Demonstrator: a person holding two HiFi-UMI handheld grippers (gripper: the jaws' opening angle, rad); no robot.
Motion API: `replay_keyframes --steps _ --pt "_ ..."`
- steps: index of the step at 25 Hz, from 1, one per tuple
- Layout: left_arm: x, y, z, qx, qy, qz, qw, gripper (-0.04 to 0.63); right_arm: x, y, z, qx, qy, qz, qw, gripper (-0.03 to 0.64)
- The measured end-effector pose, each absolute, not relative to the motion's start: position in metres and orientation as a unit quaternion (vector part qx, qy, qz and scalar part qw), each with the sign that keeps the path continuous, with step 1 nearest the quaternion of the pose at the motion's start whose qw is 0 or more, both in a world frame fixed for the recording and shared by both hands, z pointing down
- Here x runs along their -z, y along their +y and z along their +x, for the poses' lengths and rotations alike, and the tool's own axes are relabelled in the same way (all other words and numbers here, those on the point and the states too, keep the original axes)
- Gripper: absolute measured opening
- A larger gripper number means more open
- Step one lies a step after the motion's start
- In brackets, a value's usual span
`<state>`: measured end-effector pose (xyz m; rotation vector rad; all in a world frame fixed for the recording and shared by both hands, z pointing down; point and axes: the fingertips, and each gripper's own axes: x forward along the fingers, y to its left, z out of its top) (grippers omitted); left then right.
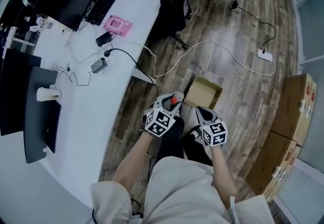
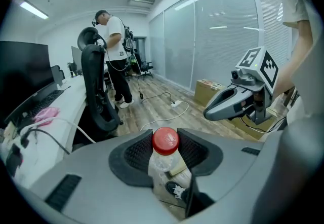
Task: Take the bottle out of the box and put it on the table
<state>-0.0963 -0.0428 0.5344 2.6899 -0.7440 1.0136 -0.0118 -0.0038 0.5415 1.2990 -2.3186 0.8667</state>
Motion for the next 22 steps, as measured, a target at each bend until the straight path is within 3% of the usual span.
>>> replay_keyframes --steps 22 --pt "-0.385 -0.049 -0.299 -0.346 -0.4 0.842 0.105 0.16 -0.441 -0.035 -0.233 -0.218 -0.933 0.217 0.187 0.04"
